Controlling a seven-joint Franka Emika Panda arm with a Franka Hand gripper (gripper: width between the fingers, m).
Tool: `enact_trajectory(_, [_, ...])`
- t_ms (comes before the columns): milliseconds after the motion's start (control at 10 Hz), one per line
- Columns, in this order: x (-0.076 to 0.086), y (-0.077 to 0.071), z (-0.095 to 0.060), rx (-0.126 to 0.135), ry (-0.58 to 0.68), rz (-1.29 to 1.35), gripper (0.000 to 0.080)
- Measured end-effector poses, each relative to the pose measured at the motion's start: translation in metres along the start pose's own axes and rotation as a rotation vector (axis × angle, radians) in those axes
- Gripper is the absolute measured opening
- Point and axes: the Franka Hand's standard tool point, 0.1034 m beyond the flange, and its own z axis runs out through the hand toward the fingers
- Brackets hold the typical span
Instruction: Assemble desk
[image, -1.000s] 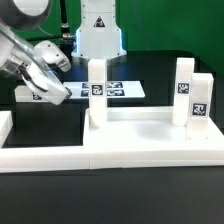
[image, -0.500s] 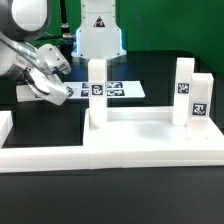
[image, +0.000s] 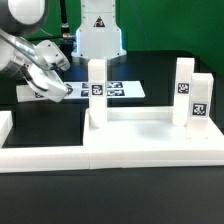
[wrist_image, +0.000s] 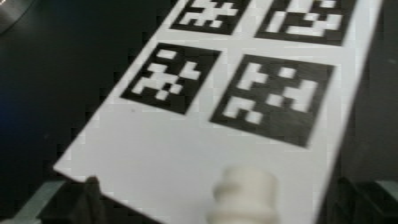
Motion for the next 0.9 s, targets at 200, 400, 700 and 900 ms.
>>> enact_trajectory(200, [0.015, 0.002, -0.03, 0.049, 0.039, 0.011, 0.0649])
enact_trajectory(400, [0.022, 0.002, -0.038, 0.065, 0.076, 0.012, 0.0649])
enact_trajectory(700, [0.022, 0.003, -0.036, 0.061, 0.074, 0.013, 0.0649])
enact_trajectory(900, [0.032, 0.014, -0.038, 0.094, 0.062, 0.074, 0.0649])
